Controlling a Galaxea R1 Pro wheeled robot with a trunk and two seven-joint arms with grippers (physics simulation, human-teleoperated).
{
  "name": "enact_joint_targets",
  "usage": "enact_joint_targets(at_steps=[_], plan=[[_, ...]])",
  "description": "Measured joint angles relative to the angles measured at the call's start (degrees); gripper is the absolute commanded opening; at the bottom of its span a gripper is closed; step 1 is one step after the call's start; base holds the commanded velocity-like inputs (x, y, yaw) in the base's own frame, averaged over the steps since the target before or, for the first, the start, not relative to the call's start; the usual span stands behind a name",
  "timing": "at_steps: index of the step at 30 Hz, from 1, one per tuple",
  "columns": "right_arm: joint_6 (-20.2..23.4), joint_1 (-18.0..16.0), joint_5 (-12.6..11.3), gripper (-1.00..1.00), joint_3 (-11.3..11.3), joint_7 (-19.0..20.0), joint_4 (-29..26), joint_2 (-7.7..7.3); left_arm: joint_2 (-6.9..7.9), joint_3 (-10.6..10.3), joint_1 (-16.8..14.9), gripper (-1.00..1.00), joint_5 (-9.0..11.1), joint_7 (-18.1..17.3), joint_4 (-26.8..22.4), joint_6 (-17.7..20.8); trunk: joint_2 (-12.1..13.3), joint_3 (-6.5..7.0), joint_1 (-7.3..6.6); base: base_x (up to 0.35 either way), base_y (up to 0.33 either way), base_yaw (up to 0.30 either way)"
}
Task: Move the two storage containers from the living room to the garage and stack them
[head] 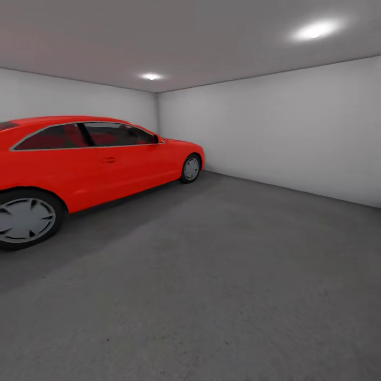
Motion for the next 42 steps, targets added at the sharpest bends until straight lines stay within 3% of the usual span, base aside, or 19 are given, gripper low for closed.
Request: enact_joint_targets(at_steps=[42], plan=[[0.0, 0.0, -0.1, 1.00, 0.0, 0.0, 0.0, 0.00, -0.02, 0.0, 0.0, 1.00, 0.0, 0.0, 0.0, 0.0, 0.0, 0.00, 0.00, 0.000, 0.000, -0.292]])
